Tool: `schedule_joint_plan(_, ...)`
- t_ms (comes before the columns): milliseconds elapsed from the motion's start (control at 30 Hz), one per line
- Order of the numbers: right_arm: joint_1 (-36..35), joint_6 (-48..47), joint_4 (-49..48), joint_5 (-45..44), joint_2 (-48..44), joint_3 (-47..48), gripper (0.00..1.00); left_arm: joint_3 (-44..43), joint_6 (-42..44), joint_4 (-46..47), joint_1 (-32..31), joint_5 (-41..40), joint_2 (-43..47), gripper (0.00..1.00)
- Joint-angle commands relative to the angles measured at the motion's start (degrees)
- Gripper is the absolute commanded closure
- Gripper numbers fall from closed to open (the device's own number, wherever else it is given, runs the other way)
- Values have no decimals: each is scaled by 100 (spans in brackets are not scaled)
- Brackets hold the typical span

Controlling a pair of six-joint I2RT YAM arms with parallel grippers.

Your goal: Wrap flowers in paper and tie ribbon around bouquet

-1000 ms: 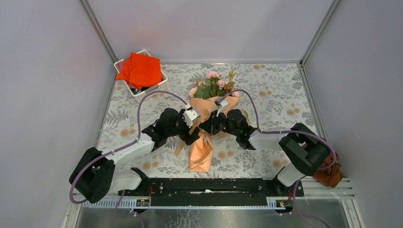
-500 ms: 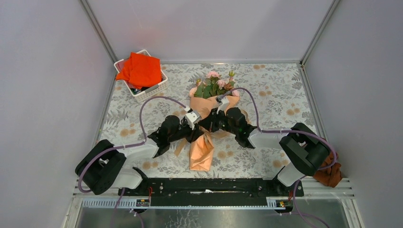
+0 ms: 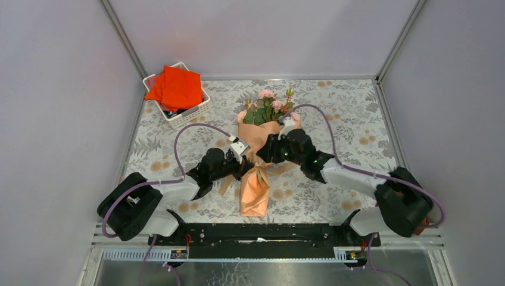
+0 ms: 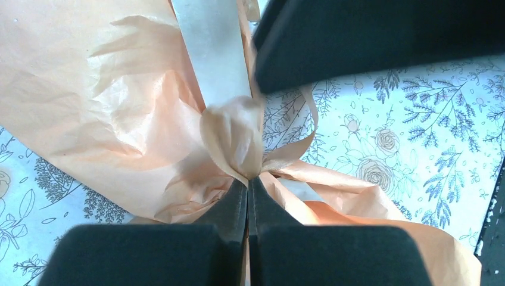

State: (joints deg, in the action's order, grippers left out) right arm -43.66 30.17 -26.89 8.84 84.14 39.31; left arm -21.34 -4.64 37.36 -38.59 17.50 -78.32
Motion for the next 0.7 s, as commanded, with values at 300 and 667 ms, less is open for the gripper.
schedule_joint_plan(300,3399,-859,3863,-511,-51,1151,34,349,419,1078,-172,-190,-81,100)
schedule_joint_plan(667,3341,-1034,3933,69,1447,1583,47,376,706,1137,-219,-129,-126,100)
